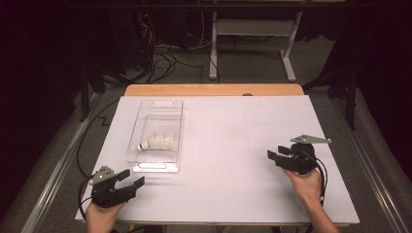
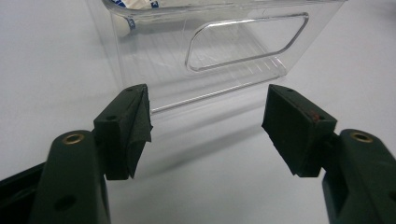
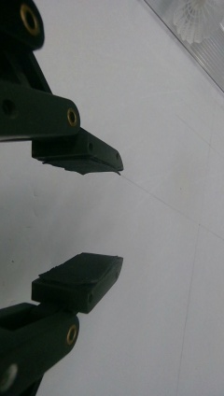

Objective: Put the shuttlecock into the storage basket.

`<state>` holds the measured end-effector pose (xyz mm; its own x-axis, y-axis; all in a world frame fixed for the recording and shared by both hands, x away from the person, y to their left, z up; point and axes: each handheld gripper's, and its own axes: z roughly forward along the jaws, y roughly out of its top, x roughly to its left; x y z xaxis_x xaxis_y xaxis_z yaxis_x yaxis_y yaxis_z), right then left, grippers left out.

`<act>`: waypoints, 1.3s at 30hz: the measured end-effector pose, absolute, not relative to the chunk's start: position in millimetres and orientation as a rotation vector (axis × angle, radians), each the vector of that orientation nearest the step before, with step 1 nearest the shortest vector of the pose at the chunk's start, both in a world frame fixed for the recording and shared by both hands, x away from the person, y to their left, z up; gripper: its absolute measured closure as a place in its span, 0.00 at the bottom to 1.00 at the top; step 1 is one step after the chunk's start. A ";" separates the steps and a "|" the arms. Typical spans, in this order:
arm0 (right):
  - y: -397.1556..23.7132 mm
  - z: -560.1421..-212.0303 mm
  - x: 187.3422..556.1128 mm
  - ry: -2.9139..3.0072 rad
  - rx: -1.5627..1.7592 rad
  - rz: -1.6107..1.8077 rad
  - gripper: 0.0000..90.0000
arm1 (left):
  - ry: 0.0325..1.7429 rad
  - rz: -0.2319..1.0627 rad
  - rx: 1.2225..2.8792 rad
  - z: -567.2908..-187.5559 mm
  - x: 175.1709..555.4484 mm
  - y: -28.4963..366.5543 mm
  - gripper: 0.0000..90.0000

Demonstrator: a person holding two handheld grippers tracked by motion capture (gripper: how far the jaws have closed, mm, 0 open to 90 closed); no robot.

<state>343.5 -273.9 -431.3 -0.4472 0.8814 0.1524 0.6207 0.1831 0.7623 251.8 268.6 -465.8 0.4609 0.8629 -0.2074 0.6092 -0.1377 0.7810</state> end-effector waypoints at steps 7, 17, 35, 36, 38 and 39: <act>-277.6 -433.6 339.6 2.134 1.431 1.138 0.53 | 1.242 0.370 1.846 -465.7 251.8 268.6 0.37; -284.0 -438.1 333.9 2.113 1.441 1.151 0.50 | 1.242 0.370 1.845 -465.4 251.8 268.7 0.37; -292.7 -446.9 321.4 2.092 1.447 1.167 0.45 | 1.242 0.370 1.841 -465.0 251.6 269.3 0.37; -293.1 -447.2 320.6 2.088 1.456 1.172 0.45 | 1.241 0.371 1.841 -465.0 251.6 269.3 0.37; -294.6 -448.1 319.7 2.083 1.456 1.180 0.44 | 1.241 0.371 1.840 -465.0 251.5 269.3 0.37; -295.1 -448.5 318.9 2.079 1.456 1.176 0.44 | 1.241 0.370 1.840 -465.0 251.5 269.4 0.37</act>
